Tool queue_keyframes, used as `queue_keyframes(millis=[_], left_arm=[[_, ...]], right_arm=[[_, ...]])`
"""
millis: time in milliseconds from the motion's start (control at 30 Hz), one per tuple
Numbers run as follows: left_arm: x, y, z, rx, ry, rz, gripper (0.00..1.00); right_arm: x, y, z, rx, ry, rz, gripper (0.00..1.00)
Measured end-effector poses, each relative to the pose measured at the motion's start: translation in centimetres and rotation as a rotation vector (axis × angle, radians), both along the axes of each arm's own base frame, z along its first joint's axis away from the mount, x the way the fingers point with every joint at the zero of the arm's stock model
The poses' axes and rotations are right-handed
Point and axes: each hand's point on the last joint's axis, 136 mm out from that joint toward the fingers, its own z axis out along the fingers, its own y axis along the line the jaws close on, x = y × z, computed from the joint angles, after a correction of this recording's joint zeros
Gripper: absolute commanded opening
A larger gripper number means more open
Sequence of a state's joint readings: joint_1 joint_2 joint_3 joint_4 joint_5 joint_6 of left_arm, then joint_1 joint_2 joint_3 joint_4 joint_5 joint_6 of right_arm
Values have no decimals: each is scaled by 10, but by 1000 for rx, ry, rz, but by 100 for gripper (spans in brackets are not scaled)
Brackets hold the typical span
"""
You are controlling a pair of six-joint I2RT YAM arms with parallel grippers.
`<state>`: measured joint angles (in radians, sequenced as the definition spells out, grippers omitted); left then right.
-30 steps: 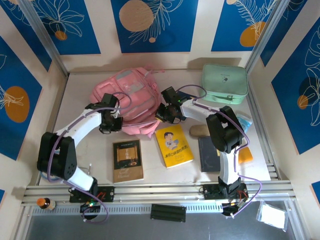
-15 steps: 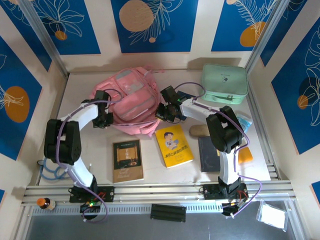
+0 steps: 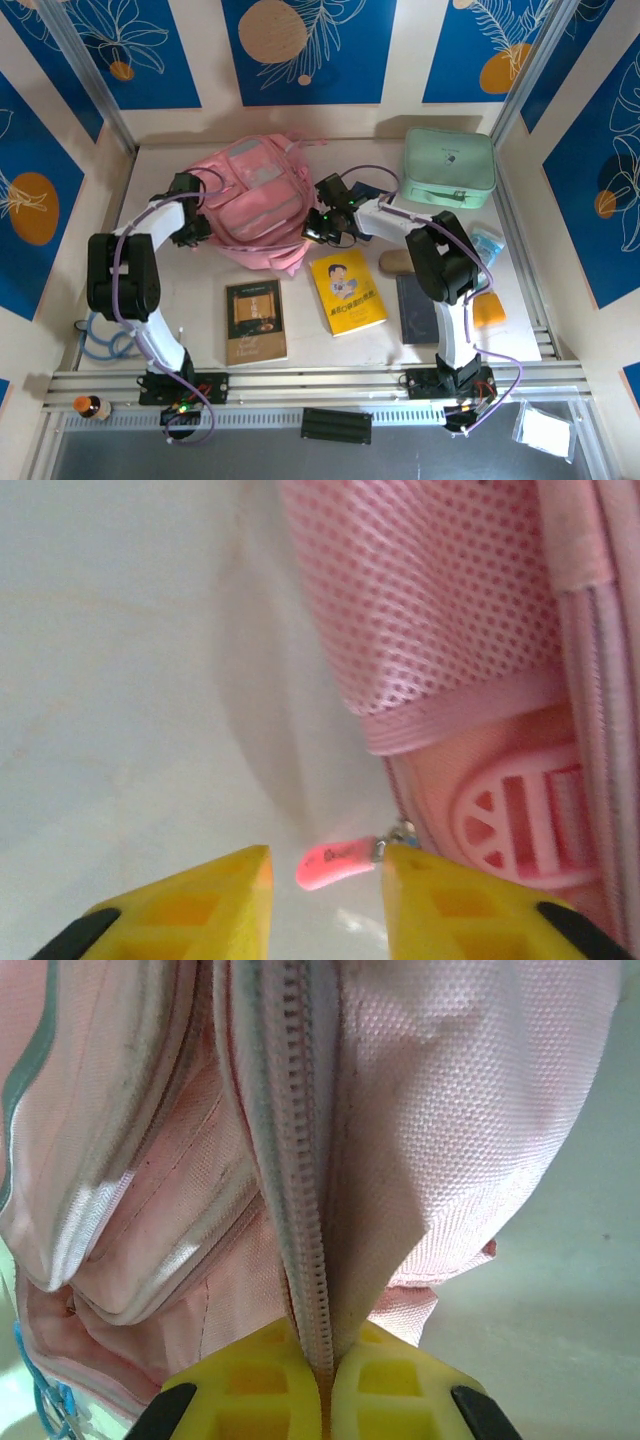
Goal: Pack the student bag
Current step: Unzip the student bag at the center of the table.
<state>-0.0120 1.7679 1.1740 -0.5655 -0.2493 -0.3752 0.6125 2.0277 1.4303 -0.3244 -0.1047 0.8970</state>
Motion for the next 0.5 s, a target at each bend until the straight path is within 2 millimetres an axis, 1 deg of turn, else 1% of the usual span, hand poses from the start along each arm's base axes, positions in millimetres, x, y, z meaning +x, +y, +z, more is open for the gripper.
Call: queue_keyframes(millis=[100, 167, 233, 300, 367, 433, 500], left_arm=[[-5, 9, 9, 20, -36, 40, 50], [-8, 10, 18, 20, -67, 52, 54], [-10, 8, 30, 2, -109, 56, 59], [-13, 1, 43, -36, -151, 46, 65], [-15, -10, 55, -99, -199, 26, 70], [-18, -23, 65, -174, -240, 0, 70], [-20, -39, 73, -257, -283, -43, 72]], right_arm=[[1, 13, 1, 28, 9, 10, 6], [1, 24, 1, 49, 12, 24, 7], [1, 36, 3, 64, 8, 47, 11], [-2, 45, 6, 80, 1, 78, 20], [-6, 51, 11, 99, -4, 117, 30], [-8, 52, 14, 107, -20, 145, 43], [-12, 47, 20, 112, -50, 160, 54]])
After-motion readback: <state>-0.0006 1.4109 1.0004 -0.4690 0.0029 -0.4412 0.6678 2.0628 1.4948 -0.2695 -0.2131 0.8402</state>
